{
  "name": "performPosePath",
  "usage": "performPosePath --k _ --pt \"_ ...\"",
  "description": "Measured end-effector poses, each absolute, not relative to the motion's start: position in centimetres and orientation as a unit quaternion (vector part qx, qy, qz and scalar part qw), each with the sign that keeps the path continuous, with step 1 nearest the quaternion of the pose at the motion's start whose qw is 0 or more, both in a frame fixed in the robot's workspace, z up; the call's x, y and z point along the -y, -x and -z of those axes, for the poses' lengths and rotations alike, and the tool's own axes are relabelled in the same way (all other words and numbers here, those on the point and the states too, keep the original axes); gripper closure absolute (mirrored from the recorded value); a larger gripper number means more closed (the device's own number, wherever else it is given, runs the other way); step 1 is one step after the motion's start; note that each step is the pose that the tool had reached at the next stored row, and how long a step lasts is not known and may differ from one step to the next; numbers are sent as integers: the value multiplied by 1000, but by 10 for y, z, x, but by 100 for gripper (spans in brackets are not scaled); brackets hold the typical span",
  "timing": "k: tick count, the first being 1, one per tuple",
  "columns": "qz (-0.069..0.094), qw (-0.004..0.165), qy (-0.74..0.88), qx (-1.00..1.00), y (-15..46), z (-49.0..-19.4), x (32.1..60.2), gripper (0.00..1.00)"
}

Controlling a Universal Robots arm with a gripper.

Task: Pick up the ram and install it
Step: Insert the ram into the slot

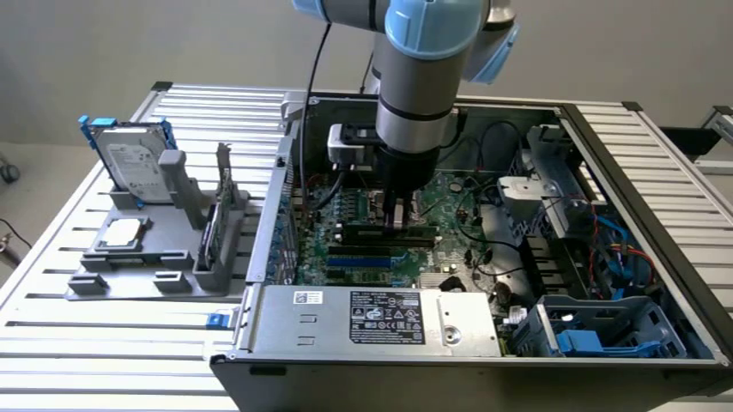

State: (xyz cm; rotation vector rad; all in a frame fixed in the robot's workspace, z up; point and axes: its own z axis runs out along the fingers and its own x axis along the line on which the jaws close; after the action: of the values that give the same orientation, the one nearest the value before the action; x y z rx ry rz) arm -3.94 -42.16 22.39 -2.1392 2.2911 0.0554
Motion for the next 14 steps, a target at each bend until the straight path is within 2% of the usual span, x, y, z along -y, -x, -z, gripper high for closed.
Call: performPosePath --k 14 --pt "-22 3 682 -731 39 -223 422 86"
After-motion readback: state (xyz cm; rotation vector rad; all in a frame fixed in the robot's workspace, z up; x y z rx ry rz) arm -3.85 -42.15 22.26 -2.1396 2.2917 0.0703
